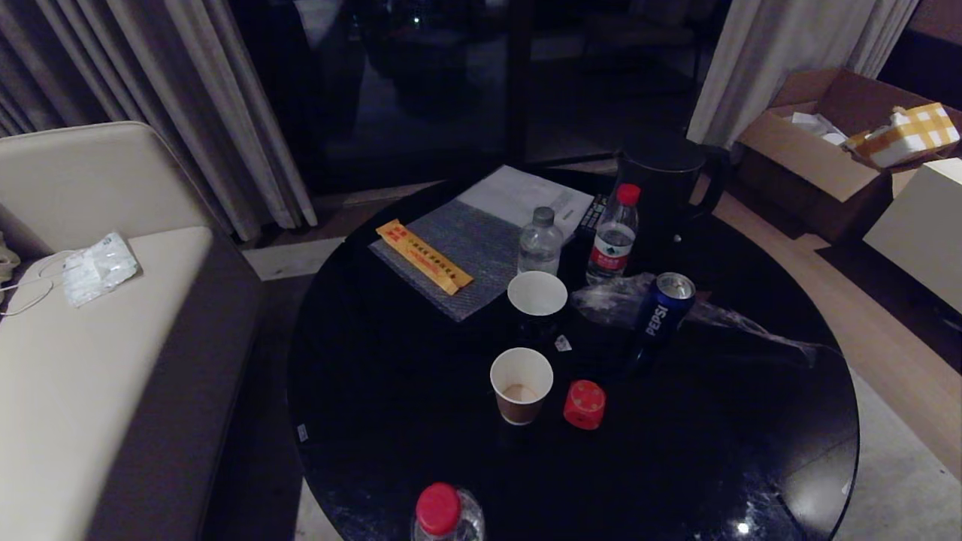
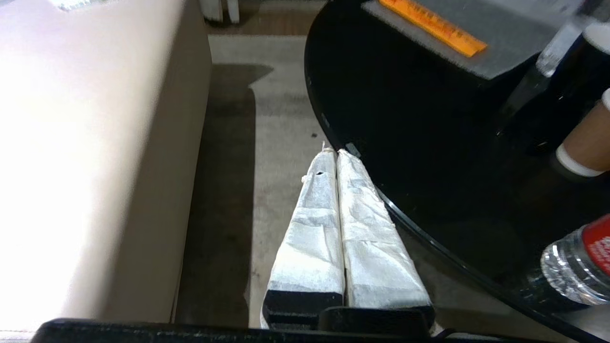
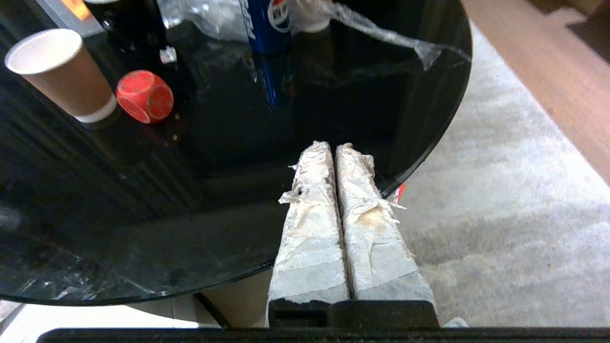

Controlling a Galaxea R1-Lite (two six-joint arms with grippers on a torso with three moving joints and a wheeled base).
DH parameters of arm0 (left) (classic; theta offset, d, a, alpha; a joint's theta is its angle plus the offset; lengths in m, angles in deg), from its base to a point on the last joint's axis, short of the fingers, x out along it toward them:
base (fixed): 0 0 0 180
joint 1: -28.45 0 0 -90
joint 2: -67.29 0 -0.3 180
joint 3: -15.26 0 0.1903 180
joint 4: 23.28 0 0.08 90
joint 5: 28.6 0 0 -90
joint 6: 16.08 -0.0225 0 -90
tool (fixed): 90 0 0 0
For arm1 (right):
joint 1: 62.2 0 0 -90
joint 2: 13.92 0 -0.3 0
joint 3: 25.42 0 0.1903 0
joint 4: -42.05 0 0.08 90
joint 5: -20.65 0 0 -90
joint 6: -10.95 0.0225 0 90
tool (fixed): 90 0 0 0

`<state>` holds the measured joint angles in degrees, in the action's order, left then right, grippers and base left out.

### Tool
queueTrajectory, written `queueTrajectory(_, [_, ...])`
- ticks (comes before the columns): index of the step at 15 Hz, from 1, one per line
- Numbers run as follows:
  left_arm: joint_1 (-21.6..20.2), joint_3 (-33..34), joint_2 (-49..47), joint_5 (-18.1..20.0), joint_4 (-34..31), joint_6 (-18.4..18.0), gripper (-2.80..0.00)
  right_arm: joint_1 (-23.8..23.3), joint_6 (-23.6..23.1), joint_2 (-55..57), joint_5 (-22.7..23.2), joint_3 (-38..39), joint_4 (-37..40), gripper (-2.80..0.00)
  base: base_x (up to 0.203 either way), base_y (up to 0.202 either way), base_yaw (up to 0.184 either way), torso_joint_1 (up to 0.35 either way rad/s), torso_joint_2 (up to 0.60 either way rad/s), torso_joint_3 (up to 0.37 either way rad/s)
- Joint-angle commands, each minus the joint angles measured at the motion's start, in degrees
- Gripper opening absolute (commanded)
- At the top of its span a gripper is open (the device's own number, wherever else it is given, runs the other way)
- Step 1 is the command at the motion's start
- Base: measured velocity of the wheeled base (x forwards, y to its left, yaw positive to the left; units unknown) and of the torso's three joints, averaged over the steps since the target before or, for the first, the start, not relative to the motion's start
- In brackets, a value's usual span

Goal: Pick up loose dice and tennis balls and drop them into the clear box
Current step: Pick up toys out of the box

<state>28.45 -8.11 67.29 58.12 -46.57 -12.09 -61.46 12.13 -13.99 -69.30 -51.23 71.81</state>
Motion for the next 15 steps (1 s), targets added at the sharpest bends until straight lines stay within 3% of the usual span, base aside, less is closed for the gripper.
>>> queueTrajectory(1, [0.00,0.09,-0.09,-0.06,0.01,0.05,-2.80,0.05,0.05,0.07,-0.05,-0.01,0.03,-2.80,0.000,0.000,0.000,-0.002,0.01,-0.144])
queueTrajectory(6, [0.00,0.09,0.00,-0.15,0.10,0.05,-2.80,0.05,-0.93,0.08,0.13,-0.62,0.41,-2.80,0.000,0.000,0.000,0.000,0.00,-0.031])
queueTrajectory(8, [0.00,0.09,-0.09,-0.15,0.10,0.05,-2.80,0.05,-0.90,3.51,2.25,-3.31,0.93,-2.80,0.000,0.000,0.000,0.000,0.00,0.000])
queueTrajectory(15, [0.00,0.09,0.00,-0.15,0.10,0.05,-2.80,0.48,5.42,38.15,13.00,-18.28,-0.39,-2.80,0.000,0.000,0.000,0.000,0.00,0.000])
